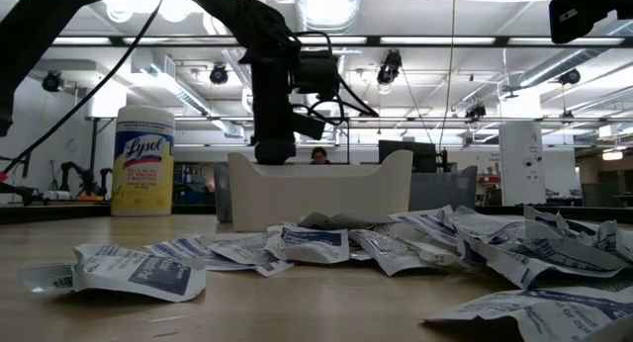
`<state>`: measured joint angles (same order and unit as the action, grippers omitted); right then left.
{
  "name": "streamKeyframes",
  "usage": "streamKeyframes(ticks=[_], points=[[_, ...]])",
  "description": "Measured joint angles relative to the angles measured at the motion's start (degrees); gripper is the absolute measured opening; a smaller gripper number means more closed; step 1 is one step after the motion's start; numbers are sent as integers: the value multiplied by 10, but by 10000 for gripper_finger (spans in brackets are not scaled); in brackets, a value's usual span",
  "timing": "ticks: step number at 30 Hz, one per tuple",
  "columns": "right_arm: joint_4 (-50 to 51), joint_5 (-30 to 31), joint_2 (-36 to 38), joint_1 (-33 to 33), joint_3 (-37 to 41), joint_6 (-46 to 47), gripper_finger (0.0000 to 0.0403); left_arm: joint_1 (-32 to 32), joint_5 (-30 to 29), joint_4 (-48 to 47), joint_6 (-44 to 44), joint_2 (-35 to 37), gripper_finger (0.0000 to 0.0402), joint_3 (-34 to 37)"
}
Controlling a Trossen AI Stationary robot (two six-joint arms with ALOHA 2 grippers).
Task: Pick & Place First Aid Supplies
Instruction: Put the alcohol pad into the left black bin, then adjust the white bin
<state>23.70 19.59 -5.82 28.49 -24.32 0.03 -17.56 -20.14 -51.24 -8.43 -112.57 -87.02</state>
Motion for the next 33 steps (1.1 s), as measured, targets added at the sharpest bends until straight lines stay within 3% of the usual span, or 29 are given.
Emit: streamKeyframes(ticks=[7,20,26,33], points=[[0,0,0,0,0,0,59,-1,59,1,8,0,15,0],[0,0,0,0,0,0,59,-1,61,-25,44,2,132,-37],[0,0,0,0,0,0,59,3,57,-117,61,3,146,-109],[0,0,0,0,0,0,59,24,81,-250,192,4,147,-197]])
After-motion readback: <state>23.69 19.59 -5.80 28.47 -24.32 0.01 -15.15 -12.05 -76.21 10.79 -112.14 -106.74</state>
